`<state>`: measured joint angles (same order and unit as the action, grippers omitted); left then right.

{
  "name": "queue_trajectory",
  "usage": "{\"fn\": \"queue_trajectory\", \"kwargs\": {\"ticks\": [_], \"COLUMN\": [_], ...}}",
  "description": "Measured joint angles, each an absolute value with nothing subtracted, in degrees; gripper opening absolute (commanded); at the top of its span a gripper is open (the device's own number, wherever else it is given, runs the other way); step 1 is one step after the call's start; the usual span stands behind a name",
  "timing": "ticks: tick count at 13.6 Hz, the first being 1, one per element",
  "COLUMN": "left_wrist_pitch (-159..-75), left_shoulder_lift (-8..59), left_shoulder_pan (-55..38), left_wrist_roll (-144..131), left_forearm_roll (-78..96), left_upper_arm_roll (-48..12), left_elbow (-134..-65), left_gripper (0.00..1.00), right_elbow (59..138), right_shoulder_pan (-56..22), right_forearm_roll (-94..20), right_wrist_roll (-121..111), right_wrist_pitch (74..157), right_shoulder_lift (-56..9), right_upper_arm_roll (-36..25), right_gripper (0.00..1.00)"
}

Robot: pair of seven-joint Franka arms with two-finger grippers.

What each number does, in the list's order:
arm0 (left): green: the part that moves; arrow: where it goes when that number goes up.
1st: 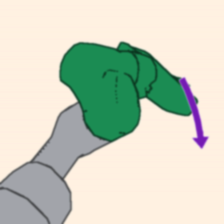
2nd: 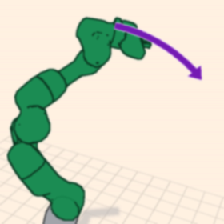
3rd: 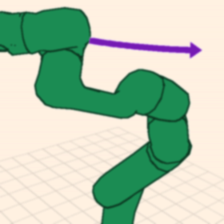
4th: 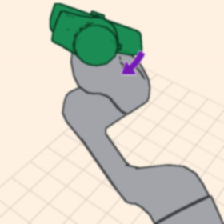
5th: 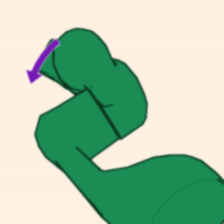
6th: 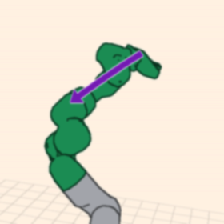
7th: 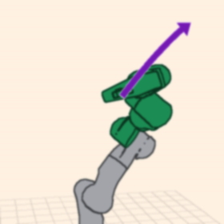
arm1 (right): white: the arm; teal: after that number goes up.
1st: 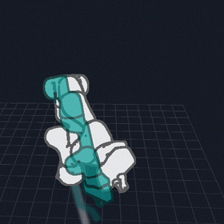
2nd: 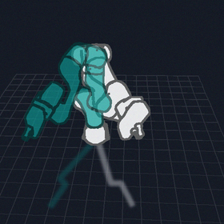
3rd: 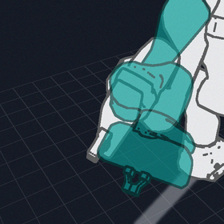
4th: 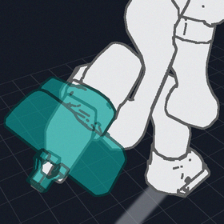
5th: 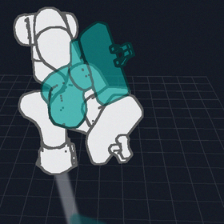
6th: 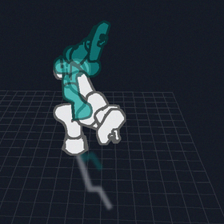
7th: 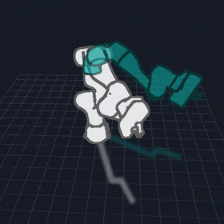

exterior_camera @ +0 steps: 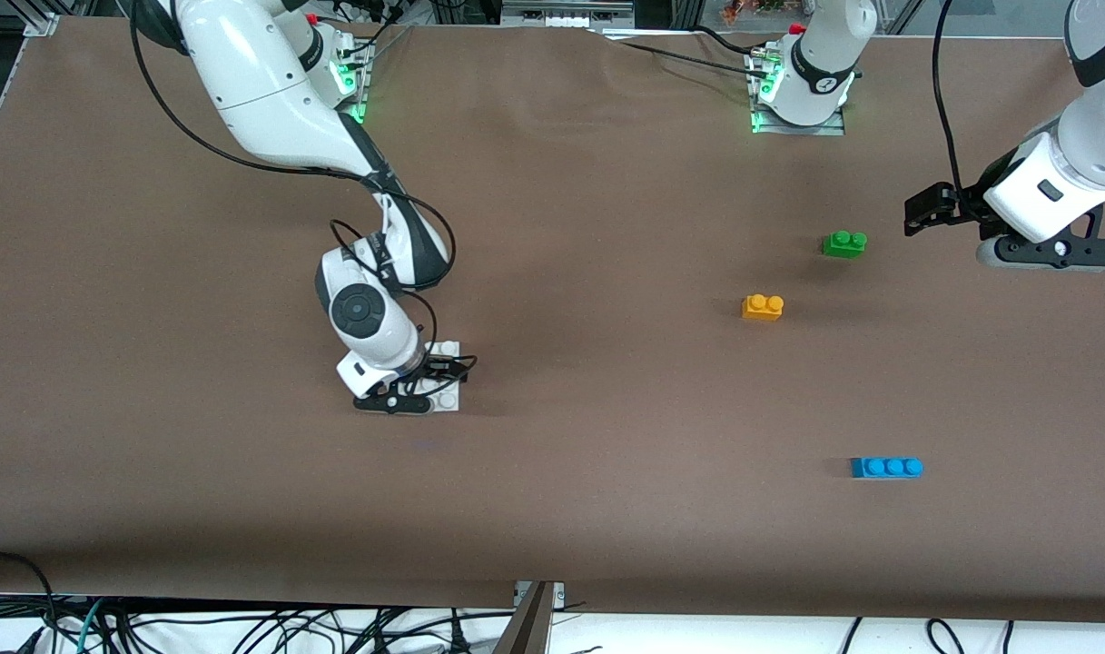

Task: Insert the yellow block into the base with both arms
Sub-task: 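Carry the white plate with the right gripper toward the table middle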

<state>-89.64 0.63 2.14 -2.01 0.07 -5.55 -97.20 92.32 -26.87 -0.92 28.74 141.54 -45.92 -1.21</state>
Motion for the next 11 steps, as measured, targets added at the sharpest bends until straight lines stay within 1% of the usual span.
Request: {"fn": "queue_trajectory", "kwargs": {"ticks": [11], "left_wrist_pitch": [-89.6], "left_shoulder_lift": [0.6], "left_shoulder_pan": [2.1], "left_wrist_roll": [-2.0], "left_forearm_roll": [0.1], "left_upper_arm_roll": [-5.6], "left_elbow": [-97.2], "left_gripper": [1.0], "right_elbow": [82.8], "right_shoulder_pan": [-37.1], "right_forearm_roll": [-1.2], "right_wrist_roll": [44.0], "right_wrist_pitch": [142.5], "right_shoulder_lift": [-50.3], "right_upper_arm_roll": [-0.8], "right_gripper": [1.0]}}
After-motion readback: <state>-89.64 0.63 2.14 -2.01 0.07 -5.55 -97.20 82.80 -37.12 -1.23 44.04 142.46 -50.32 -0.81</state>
